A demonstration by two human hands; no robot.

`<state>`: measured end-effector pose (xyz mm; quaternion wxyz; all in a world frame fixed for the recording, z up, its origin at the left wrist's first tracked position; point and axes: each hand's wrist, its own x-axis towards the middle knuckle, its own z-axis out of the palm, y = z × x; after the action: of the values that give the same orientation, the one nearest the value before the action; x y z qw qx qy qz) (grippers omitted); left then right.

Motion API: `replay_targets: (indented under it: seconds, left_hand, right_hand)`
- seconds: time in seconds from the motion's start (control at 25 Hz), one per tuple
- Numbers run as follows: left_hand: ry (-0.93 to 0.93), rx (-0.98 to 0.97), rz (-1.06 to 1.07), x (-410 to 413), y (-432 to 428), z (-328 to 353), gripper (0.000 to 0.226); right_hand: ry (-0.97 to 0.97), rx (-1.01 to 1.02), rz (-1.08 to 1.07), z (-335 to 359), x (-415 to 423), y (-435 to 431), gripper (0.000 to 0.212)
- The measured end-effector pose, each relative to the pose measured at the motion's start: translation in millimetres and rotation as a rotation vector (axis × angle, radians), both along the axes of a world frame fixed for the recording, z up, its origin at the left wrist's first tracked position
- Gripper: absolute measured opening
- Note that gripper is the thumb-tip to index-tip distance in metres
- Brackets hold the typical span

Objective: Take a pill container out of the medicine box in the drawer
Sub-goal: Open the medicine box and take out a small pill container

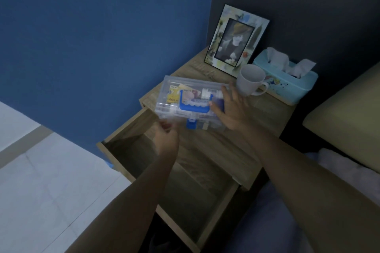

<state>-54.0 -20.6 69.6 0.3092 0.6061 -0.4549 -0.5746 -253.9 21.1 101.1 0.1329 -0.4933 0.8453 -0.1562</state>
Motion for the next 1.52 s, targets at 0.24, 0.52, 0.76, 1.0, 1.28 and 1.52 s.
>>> replay_targets:
  seconds: [0.24,0.52,0.76,1.0,1.28,1.52]
  left_hand:
    - [-0.269,-0.451,-0.261,18,-22,15,0.099]
    - [-0.354,-0.701,-0.426,24,-23,18,0.095]
    - [-0.638,-0.861,-0.655,15,-58,21,0.061]
    - [-0.900,-0.782,-0.817,4,-87,16,0.067]
    - [-0.721,-0.694,-0.816,3,-88,6,0.071]
    - [-0.687,-0.692,-0.803,4,-87,5,0.071]
  right_hand:
    - [0.240,0.050,0.386,13,-19,4,0.102]
    - [0.400,-0.117,0.524,58,-27,1,0.059]
    - [0.520,-0.269,0.433,98,-49,-39,0.031]
    - [0.607,-0.199,0.321,97,-68,-73,0.035]
    - [0.540,-0.058,0.268,74,-84,-98,0.052]
    - [0.424,0.089,0.227,61,-85,-115,0.059]
